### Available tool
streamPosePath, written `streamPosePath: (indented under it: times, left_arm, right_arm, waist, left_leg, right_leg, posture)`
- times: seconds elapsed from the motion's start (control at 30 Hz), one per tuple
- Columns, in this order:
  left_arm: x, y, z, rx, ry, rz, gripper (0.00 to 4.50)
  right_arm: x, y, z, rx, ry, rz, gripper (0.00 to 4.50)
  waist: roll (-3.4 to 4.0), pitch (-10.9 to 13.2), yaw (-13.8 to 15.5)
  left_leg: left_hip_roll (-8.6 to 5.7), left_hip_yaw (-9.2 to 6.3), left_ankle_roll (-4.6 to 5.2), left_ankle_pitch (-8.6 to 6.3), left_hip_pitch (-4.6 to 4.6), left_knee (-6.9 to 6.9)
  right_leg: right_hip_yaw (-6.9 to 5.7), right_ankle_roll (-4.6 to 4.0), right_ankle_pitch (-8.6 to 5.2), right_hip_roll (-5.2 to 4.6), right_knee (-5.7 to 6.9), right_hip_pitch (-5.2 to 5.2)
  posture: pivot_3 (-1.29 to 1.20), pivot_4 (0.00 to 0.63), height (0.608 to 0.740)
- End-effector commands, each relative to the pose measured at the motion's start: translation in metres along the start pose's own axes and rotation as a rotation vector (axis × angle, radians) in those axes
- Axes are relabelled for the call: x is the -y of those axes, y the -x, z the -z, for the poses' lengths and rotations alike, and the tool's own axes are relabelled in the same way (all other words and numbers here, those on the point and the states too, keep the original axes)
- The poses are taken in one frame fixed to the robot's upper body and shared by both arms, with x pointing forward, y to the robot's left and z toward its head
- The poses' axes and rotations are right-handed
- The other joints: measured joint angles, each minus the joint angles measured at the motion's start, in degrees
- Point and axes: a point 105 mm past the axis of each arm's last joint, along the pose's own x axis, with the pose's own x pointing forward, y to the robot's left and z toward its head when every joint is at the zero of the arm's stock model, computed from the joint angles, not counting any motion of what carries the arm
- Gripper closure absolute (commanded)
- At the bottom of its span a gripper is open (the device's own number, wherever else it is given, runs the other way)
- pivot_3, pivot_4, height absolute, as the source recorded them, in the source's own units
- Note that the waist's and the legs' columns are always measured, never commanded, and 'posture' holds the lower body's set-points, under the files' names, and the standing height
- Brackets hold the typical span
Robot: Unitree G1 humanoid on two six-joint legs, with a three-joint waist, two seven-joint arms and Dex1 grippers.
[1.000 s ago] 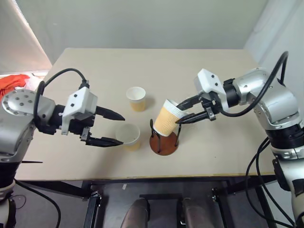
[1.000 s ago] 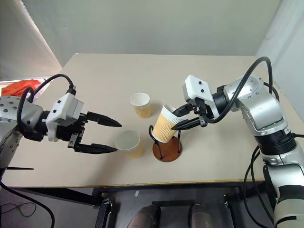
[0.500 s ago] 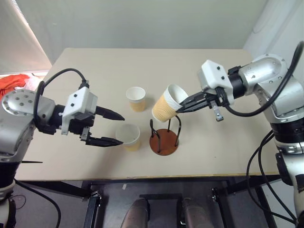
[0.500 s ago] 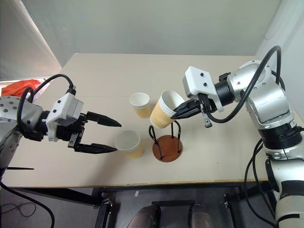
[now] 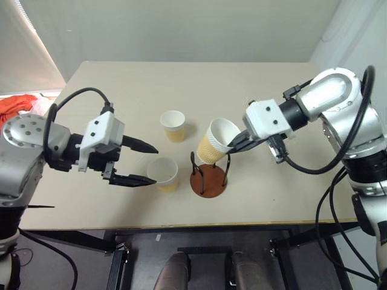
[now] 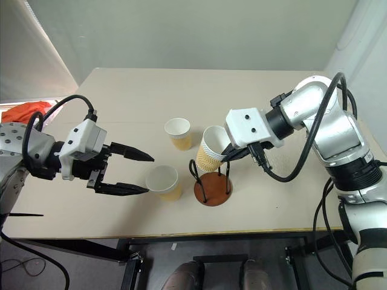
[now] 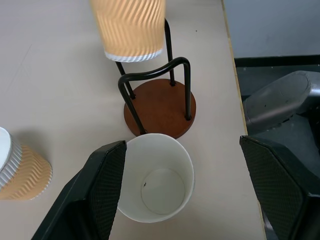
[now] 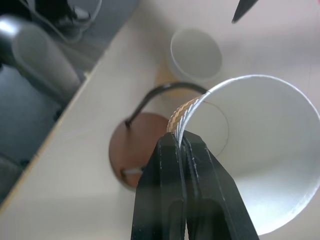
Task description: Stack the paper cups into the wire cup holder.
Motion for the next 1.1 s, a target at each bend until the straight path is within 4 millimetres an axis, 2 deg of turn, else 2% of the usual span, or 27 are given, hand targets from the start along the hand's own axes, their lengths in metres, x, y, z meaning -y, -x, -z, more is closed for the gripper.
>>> streamPosePath:
  times: [0.03,0.13,0.37,0.5,0.57,0.67,0.73,0.87,1.03,1.07,1.1]
  left_arm:
    - [0.001,0.001,-0.005,-0.003,-0.029,-0.007,0.52]
    - [-0.001,0.003,-0.004,-0.023,-0.033,-0.009,0.52]
    - [-0.004,0.0,0.002,-0.103,-0.083,0.048,0.52]
    - [-0.005,-0.008,0.011,-0.186,-0.14,0.109,0.52]
    - [-0.006,-0.018,0.017,-0.234,-0.185,0.158,0.52]
    - [-0.007,-0.024,0.024,-0.281,-0.22,0.201,0.52]
    - [-0.014,-0.026,0.03,-0.317,-0.233,0.184,0.52]
    - [-0.017,-0.035,0.043,-0.369,-0.263,0.219,0.52]
    - [-0.026,-0.044,0.059,-0.425,-0.318,0.219,0.52]
    - [-0.026,-0.046,0.058,-0.411,-0.315,0.224,0.9]
    - [-0.026,-0.048,0.058,-0.401,-0.314,0.233,1.08]
  right_arm:
    - [-0.002,0.002,0.0,-0.031,0.039,-0.009,4.47]
    - [-0.002,0.001,0.0,-0.032,0.035,-0.011,3.87]
    - [0.001,0.0,-0.001,-0.023,0.031,0.011,1.54]
    - [0.017,0.006,-0.012,0.089,-0.029,0.132,0.2]
    - [0.032,0.013,-0.026,0.322,-0.224,0.243,0.2]
    - [0.03,0.011,-0.035,0.473,-0.363,0.261,0.2]
    - [0.025,0.006,-0.036,0.493,-0.413,0.268,0.2]
    - [0.021,0.001,-0.015,0.459,-0.531,0.365,0.2]
    - [0.019,-0.001,-0.013,0.463,-0.573,0.398,0.2]
    - [0.019,-0.001,-0.013,0.464,-0.577,0.404,0.18]
    - [0.018,0.0,-0.013,0.465,-0.58,0.408,0.18]
  waist:
    - [0.0,0.0,0.0]
    - [0.0,0.0,0.0]
    - [0.0,0.0,0.0]
    - [0.0,0.0,0.0]
    - [-0.01,0.0,0.0]
    - [-0.04,0.0,0.1]
    - [-0.04,0.0,0.2]
    - [-0.04,0.0,0.2]
    - [-0.04,0.0,0.2]
    - [-0.04,0.0,0.2]
    - [-0.04,0.0,0.2]
  left_leg:
    - [0.0,0.0,0.0,0.0,0.0,0.0]
    - [0.0,0.0,0.0,0.0,0.0,0.0]
    - [0.0,0.0,0.0,0.01,0.01,0.0]
    - [0.0,0.0,0.0,0.0,0.01,0.0]
    - [0.0,0.0,0.0,0.0,0.01,0.0]
    - [0.0,0.0,0.0,0.02,0.01,0.01]
    - [-0.01,-0.02,0.02,0.0,0.0,0.01]
    - [-0.04,-0.02,0.09,-0.07,-0.05,0.07]
    - [-0.05,-0.01,0.1,-0.07,-0.05,0.1]
    - [-0.05,-0.02,0.1,-0.07,-0.04,0.11]
    - [-0.04,-0.02,0.09,-0.06,-0.04,0.11]
  right_leg:
    - [0.0,0.0,0.0,0.0,0.0,0.0]
    - [0.0,0.0,0.0,0.0,0.0,0.0]
    - [0.0,0.0,0.0,0.0,0.01,0.01]
    - [0.01,-0.01,0.0,0.0,-0.01,0.0]
    - [0.01,-0.01,0.0,0.0,0.0,-0.01]
    - [0.01,-0.01,0.01,0.0,0.02,-0.01]
    - [0.0,-0.01,0.01,0.0,-0.01,0.03]
    - [-0.01,0.05,0.04,-0.04,-0.04,0.03]
    - [0.0,0.27,0.17,-0.06,-0.05,0.03]
    - [0.0,0.29,0.18,-0.06,-0.03,0.03]
    - [0.0,0.31,0.19,-0.05,-0.03,0.03]
  posture:
    - [0.0,0.15,0.74]
    - [0.0,0.15,0.74]
    - [0.0,0.15,0.74]
    - [0.0,0.15,0.74]
    - [0.0,0.15,0.74]
    - [0.0,0.15,0.74]
    - [0.0,0.15,0.74]
    - [0.0,0.15,0.74]
    - [0.0,0.15,0.74]
    - [0.0,0.15,0.74]
    - [0.0,0.15,0.74]
